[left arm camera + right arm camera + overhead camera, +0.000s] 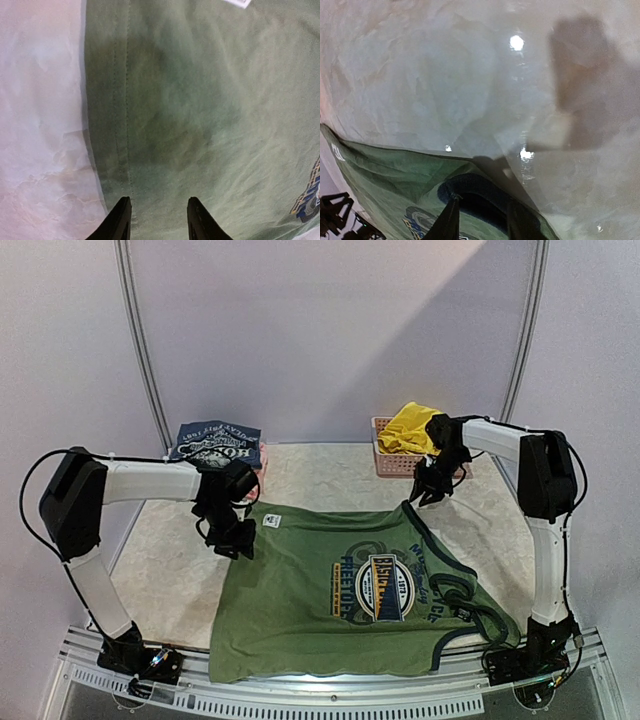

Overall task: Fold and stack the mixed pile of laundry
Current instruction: Smooth out the flattened tank top at the center of the board.

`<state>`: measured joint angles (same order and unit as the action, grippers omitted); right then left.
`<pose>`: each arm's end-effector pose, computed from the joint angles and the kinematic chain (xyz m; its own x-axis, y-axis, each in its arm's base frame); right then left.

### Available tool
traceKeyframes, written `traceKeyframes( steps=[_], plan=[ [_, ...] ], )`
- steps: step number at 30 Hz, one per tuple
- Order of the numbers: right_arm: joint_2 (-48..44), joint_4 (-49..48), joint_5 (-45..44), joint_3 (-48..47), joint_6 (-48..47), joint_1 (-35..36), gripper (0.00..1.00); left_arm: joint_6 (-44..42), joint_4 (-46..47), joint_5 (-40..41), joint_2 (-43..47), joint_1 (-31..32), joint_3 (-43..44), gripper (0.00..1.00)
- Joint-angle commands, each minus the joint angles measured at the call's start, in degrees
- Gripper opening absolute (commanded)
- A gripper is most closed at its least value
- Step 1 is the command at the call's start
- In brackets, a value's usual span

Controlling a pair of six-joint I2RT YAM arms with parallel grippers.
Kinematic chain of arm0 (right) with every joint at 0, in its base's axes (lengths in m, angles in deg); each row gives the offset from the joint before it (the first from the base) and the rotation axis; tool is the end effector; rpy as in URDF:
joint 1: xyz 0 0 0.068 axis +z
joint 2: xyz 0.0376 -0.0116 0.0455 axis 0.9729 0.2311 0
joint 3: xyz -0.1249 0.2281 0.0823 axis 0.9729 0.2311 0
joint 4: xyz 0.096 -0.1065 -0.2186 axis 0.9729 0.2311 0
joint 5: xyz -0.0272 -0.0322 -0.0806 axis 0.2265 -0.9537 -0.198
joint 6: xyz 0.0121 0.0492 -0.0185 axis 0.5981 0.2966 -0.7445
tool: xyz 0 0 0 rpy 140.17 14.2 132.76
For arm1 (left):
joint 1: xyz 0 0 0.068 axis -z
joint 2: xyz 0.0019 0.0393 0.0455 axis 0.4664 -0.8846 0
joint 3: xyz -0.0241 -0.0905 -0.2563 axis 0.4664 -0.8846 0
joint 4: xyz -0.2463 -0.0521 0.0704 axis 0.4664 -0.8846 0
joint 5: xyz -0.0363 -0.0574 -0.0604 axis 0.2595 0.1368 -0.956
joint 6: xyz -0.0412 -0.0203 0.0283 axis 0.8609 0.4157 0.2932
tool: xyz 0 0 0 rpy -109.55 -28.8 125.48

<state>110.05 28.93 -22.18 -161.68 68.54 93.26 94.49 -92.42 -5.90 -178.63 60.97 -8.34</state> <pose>0.4317 0.1406 0.1781 -0.9799 0.1987 -0.0164 0.1791 0.9133 0.3658 0.2697 -0.1792 0.1634 -0.9973 -0.0173 -0.0720 -0.0077 0.9913 -0.1316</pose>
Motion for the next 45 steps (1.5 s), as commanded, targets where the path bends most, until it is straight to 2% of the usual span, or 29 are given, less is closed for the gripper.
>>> traceKeyframes(
  steps=[1,4,8,19,33,36,45],
  plan=[
    [-4.59,-0.14,1.67,1.12,-1.42,-0.19,0.4,-0.1,-2.0,2.53,1.72,-1.28,5.19,0.4],
    [-4.6,-0.81,2.34,1.76,-1.23,0.01,0.45,-0.55,-2.47,2.85,-0.08,-2.42,8.12,0.48],
    [-3.59,-1.54,3.25,1.05,-0.87,0.77,0.48,-1.26,-3.86,2.88,-3.29,-4.67,13.4,0.54],
    [0.01,-0.82,4.49,-1.59,-0.79,1.44,0.49,-2.86,-4.63,0.2,-12.76,-7.93,23.32,0.56],
    [4.71,2.6,2.64,-6.16,-1.78,2.82,0.45,-0.02,-0.75,-0.43,-7.65,-7.61,13.69,0.53],
    [5.64,3.37,2.19,-7.03,-2.2,2.79,0.4,0.49,0.13,-0.29,-6.36,-7.21,11.45,0.52],
    [6.82,5.31,1.57,-8.61,-3.12,2.8,0.02,1.3,2.11,0.22,-5.21,-5.56,7.64,0.51]
  ],
)
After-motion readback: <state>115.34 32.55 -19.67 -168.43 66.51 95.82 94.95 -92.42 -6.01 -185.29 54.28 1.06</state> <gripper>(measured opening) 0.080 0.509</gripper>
